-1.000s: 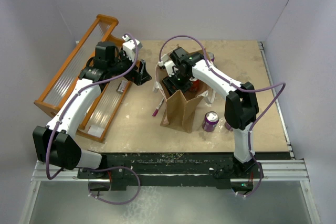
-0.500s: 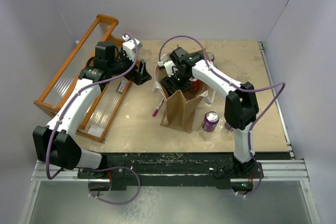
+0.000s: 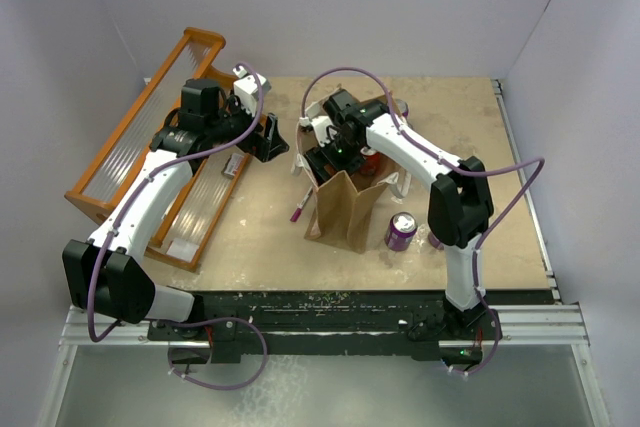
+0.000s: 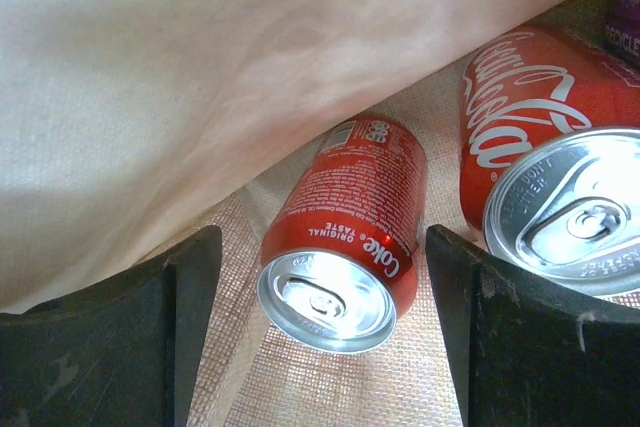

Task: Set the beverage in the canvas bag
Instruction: Place the drink in the canvas bag, then pick up the drink from the center of the board.

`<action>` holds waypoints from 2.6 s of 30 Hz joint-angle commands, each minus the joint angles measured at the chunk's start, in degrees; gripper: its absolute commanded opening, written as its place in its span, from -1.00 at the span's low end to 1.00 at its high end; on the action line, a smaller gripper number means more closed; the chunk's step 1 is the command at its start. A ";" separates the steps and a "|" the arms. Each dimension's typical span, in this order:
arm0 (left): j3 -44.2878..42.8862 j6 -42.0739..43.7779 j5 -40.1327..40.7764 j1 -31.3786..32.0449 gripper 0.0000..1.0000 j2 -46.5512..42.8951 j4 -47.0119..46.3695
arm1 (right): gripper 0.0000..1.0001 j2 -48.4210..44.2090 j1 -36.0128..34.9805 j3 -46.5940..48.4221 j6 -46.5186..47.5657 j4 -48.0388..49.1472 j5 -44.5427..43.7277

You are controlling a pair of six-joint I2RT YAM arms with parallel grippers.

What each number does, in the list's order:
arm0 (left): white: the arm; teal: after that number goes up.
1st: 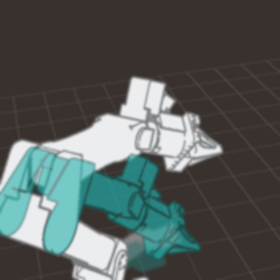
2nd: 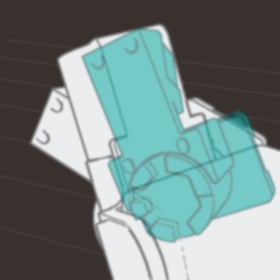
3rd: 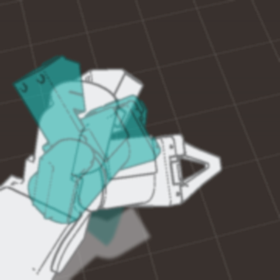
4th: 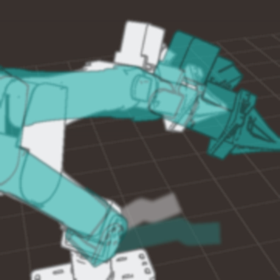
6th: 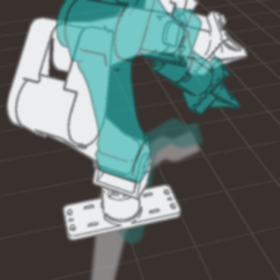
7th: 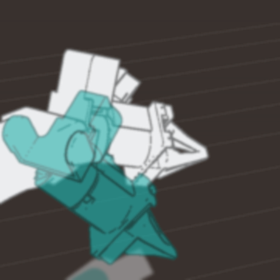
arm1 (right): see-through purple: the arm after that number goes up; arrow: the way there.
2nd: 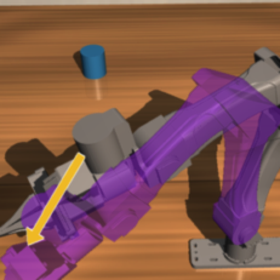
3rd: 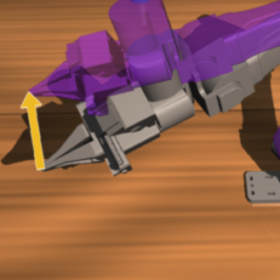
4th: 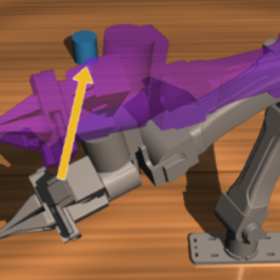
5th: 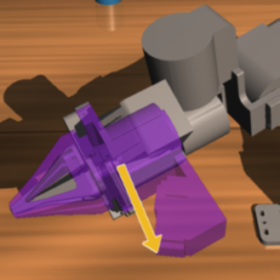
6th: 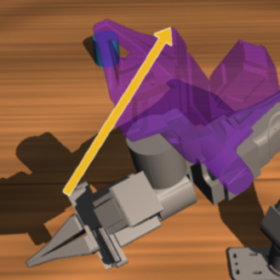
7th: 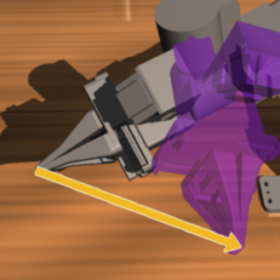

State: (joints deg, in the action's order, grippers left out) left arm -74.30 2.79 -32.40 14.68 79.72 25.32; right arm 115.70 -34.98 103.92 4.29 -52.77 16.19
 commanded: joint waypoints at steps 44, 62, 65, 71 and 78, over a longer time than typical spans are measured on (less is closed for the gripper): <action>-11.15 3.00 3.71 -0.40 0.98 6.58 -5.64 | 0.82 -54.27 23.09 -29.53 15.35 -10.60 -11.86; -6.65 3.73 2.73 -0.26 0.98 1.68 -5.57 | 0.99 -45.36 31.79 -43.34 22.42 -5.17 -12.03; -6.42 3.79 2.62 -0.27 0.98 1.67 -5.64 | 0.96 -43.30 32.87 -44.56 22.76 -3.93 -10.94; -6.36 4.02 2.44 -0.29 0.98 1.69 -5.76 | 0.80 -40.18 34.93 -45.77 22.92 -0.96 -9.24; -6.68 3.95 2.27 -0.27 0.98 2.19 -6.43 | 0.36 -39.60 36.22 -47.39 22.28 0.78 -8.03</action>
State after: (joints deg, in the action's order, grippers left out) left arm -80.73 6.85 -29.23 14.63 83.22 21.06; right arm 76.93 0.51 56.16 26.55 -53.23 5.93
